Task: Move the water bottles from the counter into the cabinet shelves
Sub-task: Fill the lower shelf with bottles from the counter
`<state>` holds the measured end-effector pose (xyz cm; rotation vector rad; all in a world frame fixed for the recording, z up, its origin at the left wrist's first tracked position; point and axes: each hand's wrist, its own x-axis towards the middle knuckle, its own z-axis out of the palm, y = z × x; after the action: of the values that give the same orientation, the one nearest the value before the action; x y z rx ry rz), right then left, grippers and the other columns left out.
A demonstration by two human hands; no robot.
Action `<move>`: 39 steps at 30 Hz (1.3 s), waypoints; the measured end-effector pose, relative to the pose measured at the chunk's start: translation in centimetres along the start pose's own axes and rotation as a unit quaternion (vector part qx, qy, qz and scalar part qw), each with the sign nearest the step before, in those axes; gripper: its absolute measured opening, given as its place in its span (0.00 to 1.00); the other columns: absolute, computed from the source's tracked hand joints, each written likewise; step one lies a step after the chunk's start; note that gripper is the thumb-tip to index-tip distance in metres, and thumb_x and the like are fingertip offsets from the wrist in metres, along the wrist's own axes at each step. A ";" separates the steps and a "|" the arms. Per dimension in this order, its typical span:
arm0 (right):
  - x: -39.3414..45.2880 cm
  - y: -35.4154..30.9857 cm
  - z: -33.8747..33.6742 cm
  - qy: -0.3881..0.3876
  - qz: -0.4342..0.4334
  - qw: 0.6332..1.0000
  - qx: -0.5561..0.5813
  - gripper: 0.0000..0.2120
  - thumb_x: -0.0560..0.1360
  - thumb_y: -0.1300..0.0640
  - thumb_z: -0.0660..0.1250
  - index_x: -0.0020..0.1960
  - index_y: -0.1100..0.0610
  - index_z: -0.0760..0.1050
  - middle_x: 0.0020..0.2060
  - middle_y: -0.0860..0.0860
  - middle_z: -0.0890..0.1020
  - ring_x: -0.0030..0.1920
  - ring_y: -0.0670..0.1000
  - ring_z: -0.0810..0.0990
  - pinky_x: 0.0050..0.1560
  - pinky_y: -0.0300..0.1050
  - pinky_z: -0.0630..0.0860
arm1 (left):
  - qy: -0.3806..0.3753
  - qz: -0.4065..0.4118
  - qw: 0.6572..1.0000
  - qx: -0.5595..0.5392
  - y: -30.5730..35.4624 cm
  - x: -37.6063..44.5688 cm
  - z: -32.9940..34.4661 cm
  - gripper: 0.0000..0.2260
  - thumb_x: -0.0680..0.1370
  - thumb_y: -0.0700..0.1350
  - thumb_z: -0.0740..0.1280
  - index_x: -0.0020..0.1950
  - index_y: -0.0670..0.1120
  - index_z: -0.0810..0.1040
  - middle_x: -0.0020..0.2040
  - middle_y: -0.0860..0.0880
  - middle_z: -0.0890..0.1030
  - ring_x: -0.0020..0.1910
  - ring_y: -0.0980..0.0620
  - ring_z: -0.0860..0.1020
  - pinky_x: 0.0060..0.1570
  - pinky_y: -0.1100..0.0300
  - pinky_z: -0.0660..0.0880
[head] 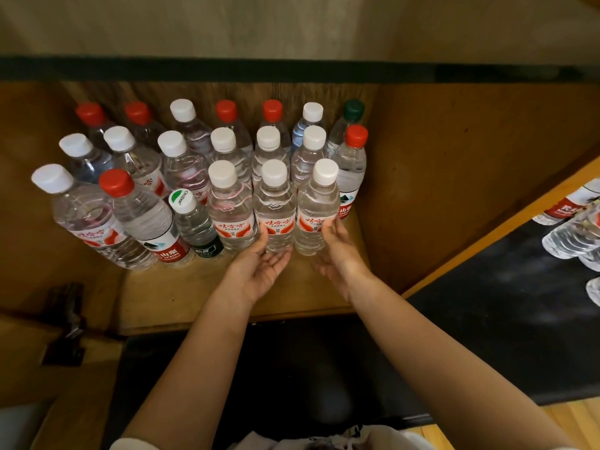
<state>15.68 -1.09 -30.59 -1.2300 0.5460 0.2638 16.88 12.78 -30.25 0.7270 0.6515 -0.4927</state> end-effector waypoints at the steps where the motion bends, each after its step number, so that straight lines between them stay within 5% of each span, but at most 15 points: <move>1: -0.1 0.1 0.0 -0.003 -0.012 1.000 -0.003 0.27 0.78 0.47 0.58 0.74 0.41 0.53 0.72 0.49 0.65 0.70 0.55 0.66 0.67 0.58 0.64 | -0.002 0.003 1.000 -0.004 0.1 -0.1 0.0 0.19 0.76 0.46 0.65 0.64 0.40 0.71 0.60 0.39 0.77 0.59 0.42 0.76 0.49 0.49 0.76; 7: 0.3 0.0 0.7 -0.005 -0.024 0.999 0.040 0.27 0.78 0.49 0.58 0.74 0.44 0.53 0.71 0.50 0.67 0.70 0.54 0.67 0.70 0.56 0.64 | -0.005 0.021 1.000 -0.015 0.3 -0.3 0.5 0.12 0.76 0.45 0.65 0.57 0.40 0.73 0.51 0.40 0.80 0.58 0.42 0.76 0.49 0.49 0.76; 18: -2.8 0.4 -3.4 -0.051 0.027 0.998 -0.033 0.27 0.76 0.53 0.65 0.72 0.47 0.59 0.67 0.51 0.71 0.64 0.55 0.73 0.66 0.53 0.68 | 0.026 0.013 0.993 0.112 -3.5 -1.8 0.2 0.20 0.80 0.50 0.58 0.69 0.42 0.67 0.65 0.43 0.75 0.64 0.47 0.73 0.60 0.55 0.70; 21: -5.1 1.1 -7.0 -0.114 0.054 0.983 -0.133 0.18 0.77 0.54 0.64 0.66 0.48 0.68 0.63 0.52 0.75 0.59 0.52 0.77 0.62 0.49 0.72 | 0.050 0.016 0.964 0.261 -6.6 -2.9 0.6 0.14 0.81 0.46 0.56 0.64 0.45 0.72 0.59 0.46 0.78 0.56 0.50 0.77 0.54 0.56 0.71; 25: -7.7 2.3 -13.3 -0.149 0.057 0.964 -0.215 0.14 0.78 0.55 0.61 0.63 0.50 0.70 0.58 0.53 0.79 0.51 0.48 0.79 0.53 0.41 0.73 | 0.021 0.036 0.883 0.468 -11.6 -4.4 2.4 0.09 0.80 0.43 0.59 0.57 0.47 0.75 0.46 0.50 0.81 0.41 0.55 0.78 0.43 0.62 0.72; 32: -10.8 1.6 -27.0 -0.003 0.036 0.983 -0.178 0.09 0.78 0.58 0.62 0.55 0.47 0.72 0.51 0.50 0.81 0.47 0.46 0.80 0.52 0.42 0.74 | -0.099 0.013 0.787 0.609 -20.5 -3.6 9.5 0.08 0.79 0.44 0.60 0.53 0.54 0.77 0.46 0.56 0.81 0.44 0.59 0.79 0.43 0.64 0.73; 39: -10.1 -1.7 -35.8 0.116 0.005 0.985 -0.129 0.10 0.78 0.62 0.61 0.58 0.56 0.73 0.48 0.54 0.80 0.42 0.47 0.79 0.45 0.41 0.73 | -0.087 0.086 0.804 0.581 -23.7 0.3 17.6 0.16 0.77 0.39 0.63 0.65 0.47 0.70 0.53 0.52 0.78 0.47 0.56 0.76 0.43 0.63 0.71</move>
<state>-1.06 -34.33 -32.00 -1.5206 0.7370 0.2040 8.99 -15.68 -31.01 1.8614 0.0212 -0.7743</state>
